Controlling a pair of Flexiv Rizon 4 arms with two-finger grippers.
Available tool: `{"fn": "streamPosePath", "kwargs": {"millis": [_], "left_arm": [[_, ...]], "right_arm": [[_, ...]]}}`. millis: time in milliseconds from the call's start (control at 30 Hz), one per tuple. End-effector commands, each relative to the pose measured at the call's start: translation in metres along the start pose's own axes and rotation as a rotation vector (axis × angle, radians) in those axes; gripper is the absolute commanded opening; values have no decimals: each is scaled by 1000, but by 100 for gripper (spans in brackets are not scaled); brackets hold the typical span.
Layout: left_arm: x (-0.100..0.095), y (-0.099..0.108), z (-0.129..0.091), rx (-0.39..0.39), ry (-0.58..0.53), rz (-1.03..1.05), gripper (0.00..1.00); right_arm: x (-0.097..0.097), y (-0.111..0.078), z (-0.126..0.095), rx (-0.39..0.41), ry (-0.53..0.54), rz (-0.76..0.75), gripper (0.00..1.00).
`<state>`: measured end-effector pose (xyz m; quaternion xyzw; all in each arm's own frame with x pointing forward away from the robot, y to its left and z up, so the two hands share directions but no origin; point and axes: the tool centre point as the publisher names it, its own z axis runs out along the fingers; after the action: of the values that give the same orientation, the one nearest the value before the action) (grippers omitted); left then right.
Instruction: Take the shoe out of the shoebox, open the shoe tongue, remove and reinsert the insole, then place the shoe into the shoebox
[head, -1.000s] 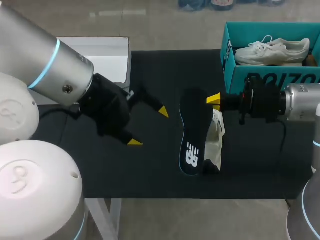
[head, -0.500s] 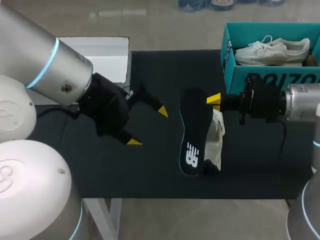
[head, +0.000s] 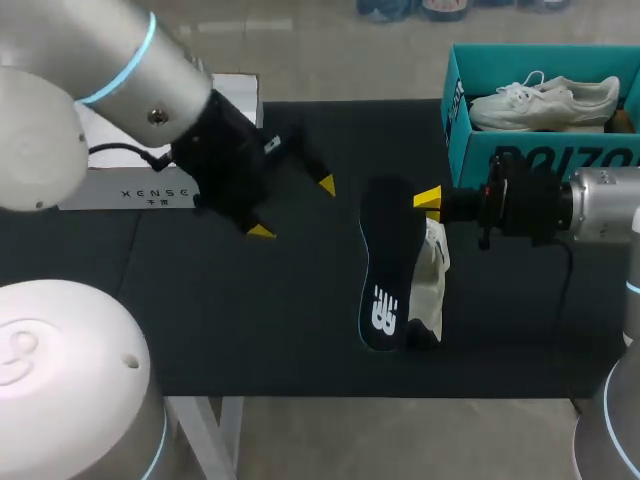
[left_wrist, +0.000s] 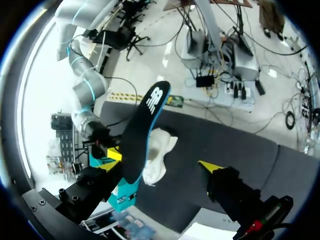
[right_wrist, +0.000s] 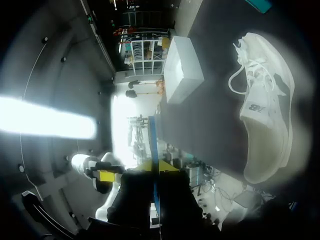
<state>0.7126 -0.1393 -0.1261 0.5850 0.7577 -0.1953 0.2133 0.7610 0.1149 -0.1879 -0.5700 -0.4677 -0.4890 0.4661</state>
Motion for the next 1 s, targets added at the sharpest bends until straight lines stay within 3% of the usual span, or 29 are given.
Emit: {"fn": "streamPosePath", "kwargs": {"millis": [33,200,367,433,800,1000], "left_arm": [[-79,38,19,16,267,9,100],[-109,47,17,-28,369,0,100],[-123,56,7,-113,484,-16,100],[-126,56,5,-111,491,-15,100],[-110,56,-4,-98,515,-80,100],[-97,51,-15,-143,496,120,100]], "right_arm": [[-1,-1,1,-3,0,0,0],[-1,-1,1,-3,0,0,0],[-1,-1,1,-3,0,0,0],[-1,-1,1,-3,0,0,0],[-1,-1,1,-3,0,0,0],[-1,-1,1,-3,0,0,0]]}}
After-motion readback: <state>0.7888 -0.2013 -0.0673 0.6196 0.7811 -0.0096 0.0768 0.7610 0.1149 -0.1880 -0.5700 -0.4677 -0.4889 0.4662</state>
